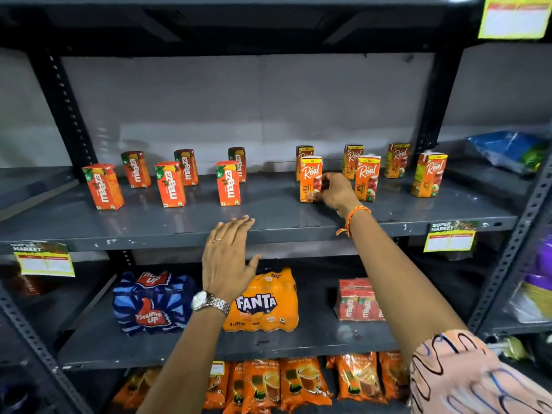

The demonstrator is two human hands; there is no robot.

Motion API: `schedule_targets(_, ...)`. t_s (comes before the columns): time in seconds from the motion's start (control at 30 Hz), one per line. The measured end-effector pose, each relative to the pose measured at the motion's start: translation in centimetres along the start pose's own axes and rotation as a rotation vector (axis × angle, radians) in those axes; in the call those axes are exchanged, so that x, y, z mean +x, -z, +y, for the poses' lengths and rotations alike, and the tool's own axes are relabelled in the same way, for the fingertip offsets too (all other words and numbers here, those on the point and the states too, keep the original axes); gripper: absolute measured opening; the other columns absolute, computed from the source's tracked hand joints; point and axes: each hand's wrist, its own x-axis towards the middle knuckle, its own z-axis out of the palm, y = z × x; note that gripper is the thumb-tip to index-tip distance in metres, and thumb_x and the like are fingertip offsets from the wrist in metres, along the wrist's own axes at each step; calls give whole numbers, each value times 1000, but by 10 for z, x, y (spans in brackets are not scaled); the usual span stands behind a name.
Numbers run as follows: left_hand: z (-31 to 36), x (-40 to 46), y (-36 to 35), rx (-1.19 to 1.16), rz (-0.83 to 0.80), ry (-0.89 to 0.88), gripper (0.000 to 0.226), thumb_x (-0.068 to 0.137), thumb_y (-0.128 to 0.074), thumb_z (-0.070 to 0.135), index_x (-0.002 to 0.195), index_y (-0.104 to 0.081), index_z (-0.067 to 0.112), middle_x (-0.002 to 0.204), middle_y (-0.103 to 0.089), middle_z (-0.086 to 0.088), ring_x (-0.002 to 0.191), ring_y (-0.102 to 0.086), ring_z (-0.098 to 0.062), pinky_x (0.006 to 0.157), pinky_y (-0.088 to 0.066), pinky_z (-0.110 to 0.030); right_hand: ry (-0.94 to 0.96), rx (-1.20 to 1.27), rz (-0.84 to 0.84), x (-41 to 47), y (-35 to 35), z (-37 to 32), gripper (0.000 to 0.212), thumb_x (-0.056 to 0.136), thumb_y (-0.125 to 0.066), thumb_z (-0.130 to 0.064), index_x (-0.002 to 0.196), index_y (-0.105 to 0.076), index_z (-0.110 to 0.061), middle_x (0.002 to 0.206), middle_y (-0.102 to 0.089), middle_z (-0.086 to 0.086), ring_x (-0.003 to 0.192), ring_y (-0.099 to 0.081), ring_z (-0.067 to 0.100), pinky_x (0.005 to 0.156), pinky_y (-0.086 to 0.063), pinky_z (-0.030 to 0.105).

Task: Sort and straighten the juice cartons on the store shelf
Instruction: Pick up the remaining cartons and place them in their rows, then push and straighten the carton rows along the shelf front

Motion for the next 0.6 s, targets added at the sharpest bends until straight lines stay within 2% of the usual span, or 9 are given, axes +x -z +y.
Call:
schedule_targets(0.17,0,0,1,-3,20,-3,72,75,-75,37,140,-49,21,144,-54,0,132,-49,-20,119,-27,-41,31,-37,3,2,-1,6,56,81,-80,-17,131,-60,-5,129,-68,11,122,-62,27,110,-44,39)
schedule_targets(0.27,8,1,8,-44,12,53,70,71,-73,34,136,-54,21,140,-57,1,129,-51,-20,117,-28,-39,49,-43,-2,2,-1,10,53,81,-80,-18,129,-61,-5,128,-69,11,123,-62,27,110,-44,40)
schedule_targets(0.37,23,17,32,-111,-78,182,59,71,-67,38,127,-62,21,130,-63,2,119,-57,-23,104,-42,-40,71,-60,-3,-1,4,14,48,83,-78,-16,126,-63,-4,126,-69,11,120,-63,27,108,-46,39)
schedule_targets(0.43,32,36,42,-160,-135,238,45,78,-67,37,120,-67,19,122,-67,-1,112,-60,-24,94,-47,-38,122,-35,76,-4,10,18,45,83,-76,-11,125,-62,-3,120,-69,12,113,-64,26,105,-49,38)
schedule_targets(0.5,43,56,43,-291,-177,297,41,83,-67,33,120,-66,17,120,-68,-1,111,-63,-22,95,-49,-36,157,117,181,-8,17,23,44,83,-70,1,125,-61,-2,108,-67,10,98,-64,21,99,-54,39)
schedule_targets(0.53,50,66,40,-353,-216,324,44,85,-68,33,125,-62,15,122,-67,-2,112,-63,-22,97,-49,-37,158,217,234,-12,21,26,41,83,-66,7,124,-61,-1,100,-64,6,88,-62,16,94,-57,34)
schedule_targets(0.6,65,87,31,-441,-336,352,57,86,-70,35,135,-53,11,129,-63,-5,116,-60,-23,102,-48,-38,166,286,396,-16,34,34,37,83,-61,13,116,-62,-2,91,-60,1,74,-56,7,76,-55,13)
